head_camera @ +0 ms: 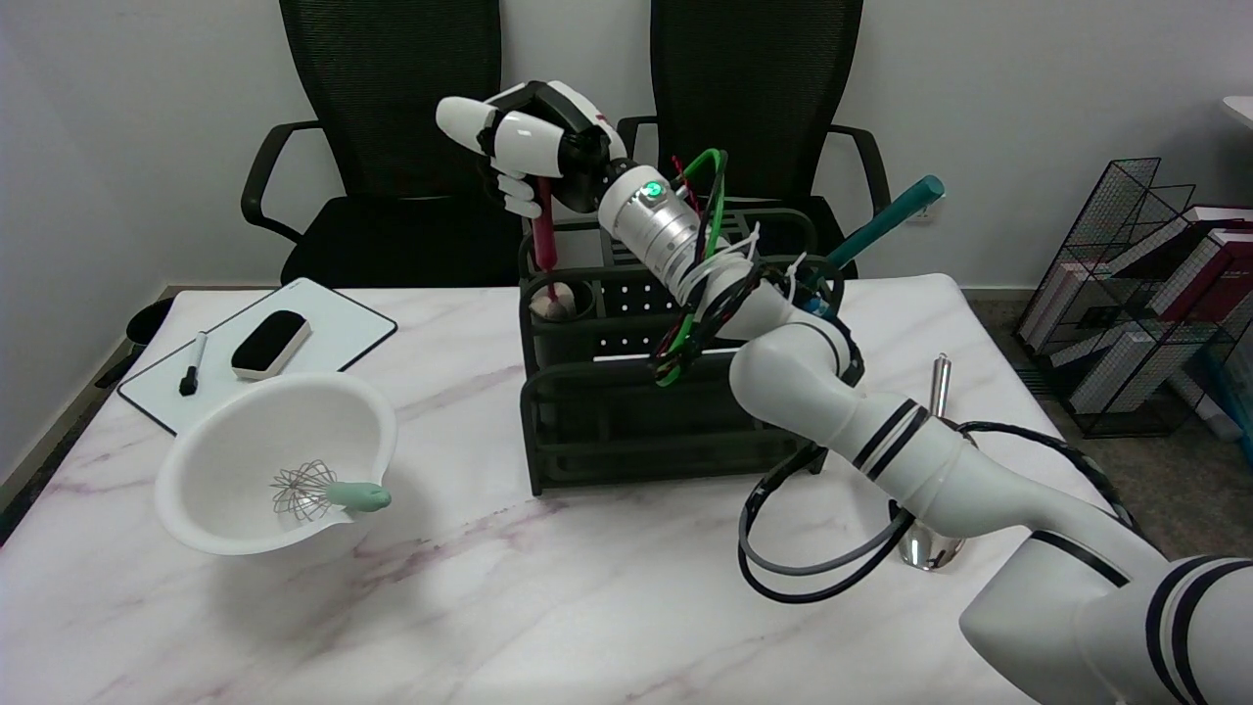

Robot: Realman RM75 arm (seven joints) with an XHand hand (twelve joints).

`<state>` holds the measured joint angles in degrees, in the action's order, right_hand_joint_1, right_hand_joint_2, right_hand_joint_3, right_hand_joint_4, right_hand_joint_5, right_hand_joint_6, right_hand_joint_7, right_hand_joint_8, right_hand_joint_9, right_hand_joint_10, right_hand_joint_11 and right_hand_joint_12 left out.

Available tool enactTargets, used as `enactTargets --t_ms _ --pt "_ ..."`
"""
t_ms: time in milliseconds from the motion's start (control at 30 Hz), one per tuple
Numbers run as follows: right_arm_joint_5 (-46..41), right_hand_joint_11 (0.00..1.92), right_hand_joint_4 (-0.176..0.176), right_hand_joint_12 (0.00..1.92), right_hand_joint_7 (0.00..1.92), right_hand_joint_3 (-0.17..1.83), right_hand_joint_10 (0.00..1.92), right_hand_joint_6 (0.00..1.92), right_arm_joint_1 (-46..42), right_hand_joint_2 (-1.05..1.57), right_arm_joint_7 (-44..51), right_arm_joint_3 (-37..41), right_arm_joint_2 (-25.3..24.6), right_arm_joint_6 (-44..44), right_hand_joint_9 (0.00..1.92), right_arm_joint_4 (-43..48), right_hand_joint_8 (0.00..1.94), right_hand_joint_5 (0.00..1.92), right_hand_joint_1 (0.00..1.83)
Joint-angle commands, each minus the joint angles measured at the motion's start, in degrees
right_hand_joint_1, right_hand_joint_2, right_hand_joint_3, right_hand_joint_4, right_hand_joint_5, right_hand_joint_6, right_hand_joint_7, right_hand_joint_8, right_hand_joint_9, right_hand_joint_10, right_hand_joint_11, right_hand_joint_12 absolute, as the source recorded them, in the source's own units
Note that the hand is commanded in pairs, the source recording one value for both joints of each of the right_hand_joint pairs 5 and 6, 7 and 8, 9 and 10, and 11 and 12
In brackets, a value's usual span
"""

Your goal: Pick up the pink sponge bottle brush.

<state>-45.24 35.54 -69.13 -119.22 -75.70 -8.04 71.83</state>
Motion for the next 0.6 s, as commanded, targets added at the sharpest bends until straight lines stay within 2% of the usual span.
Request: enactTargets --t_ms 33,600 --pt "-2.0 1.92 0.000 1.92 1.92 0.39 1.92 1.92 1.3 1.57 -0.1 1.3 0.5 4.1 1.92 1.3 1.92 1.92 0.96" --pt "-2.0 1.92 0.000 1.92 1.92 0.38 1.92 1.92 2.0 1.57 -0.1 2.8 1.2 3.8 1.92 1.1 1.92 1.92 0.95"
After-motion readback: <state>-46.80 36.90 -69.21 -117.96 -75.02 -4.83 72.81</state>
